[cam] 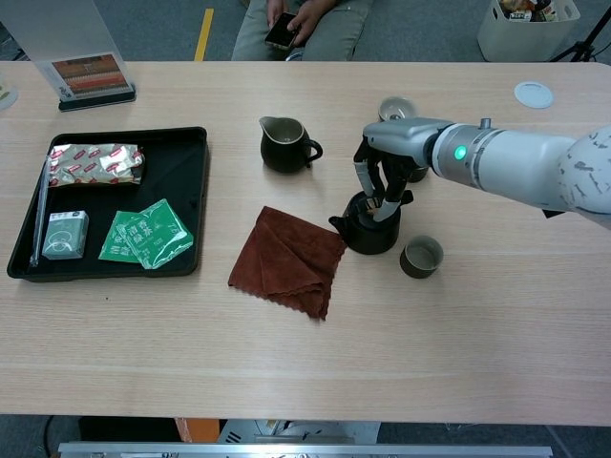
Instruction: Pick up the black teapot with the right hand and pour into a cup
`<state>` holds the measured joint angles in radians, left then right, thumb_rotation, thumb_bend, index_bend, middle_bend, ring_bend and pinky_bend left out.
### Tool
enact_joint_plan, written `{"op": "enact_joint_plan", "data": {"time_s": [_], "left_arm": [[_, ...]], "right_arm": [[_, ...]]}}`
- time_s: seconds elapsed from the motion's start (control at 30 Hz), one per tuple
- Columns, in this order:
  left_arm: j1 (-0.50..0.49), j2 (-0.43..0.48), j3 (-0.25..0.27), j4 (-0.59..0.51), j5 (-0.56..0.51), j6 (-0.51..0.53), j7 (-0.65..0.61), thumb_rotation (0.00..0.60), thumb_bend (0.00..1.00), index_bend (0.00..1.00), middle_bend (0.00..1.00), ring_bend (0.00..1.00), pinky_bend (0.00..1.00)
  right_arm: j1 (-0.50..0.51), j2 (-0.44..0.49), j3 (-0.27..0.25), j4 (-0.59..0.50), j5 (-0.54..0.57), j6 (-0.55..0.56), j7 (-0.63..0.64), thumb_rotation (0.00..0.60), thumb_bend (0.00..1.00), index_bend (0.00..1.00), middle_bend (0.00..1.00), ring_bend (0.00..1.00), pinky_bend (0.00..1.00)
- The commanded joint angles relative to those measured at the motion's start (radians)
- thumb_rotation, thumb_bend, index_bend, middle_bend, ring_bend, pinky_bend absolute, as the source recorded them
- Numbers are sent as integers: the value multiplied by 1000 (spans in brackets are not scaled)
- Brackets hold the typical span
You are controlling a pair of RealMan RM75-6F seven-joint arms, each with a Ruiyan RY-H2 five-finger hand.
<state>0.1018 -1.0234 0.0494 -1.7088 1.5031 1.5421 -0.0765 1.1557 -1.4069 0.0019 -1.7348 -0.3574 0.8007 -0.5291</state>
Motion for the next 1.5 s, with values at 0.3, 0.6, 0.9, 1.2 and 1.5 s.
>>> {"op": "enact_joint_plan", "data": {"time_s": [0.3,0.6,0.9,1.2,1.5], "left_arm": [[2,0,-1,3,-5,1,-4,600,217,0,0,0,0],[2,-1,0,6,-4,-1,-6,600,218,0,0,0,0],[1,-3,0,7,-6,-4,-3,600,217,0,0,0,0],[0,-3,0,8,-8,-7,-3,600,218,0,0,0,0],[2,-3,1,11,-10,-9,-7,600,218,0,0,0,0]], "right_arm": [[12,-9,-1,-5,-5,0,0,600,0,613,638,561,0],[18,-4,-10,-17,5,7,-3,600,0,631,646,568,0],[21,-2,-10,-10,12,4,6,600,191,631,645,569,0],[24,-5,-13,6,16,3,7,600,303,631,645,569,0],[37,-20,-9,68,83,-41,21,600,316,642,645,569,0]]}}
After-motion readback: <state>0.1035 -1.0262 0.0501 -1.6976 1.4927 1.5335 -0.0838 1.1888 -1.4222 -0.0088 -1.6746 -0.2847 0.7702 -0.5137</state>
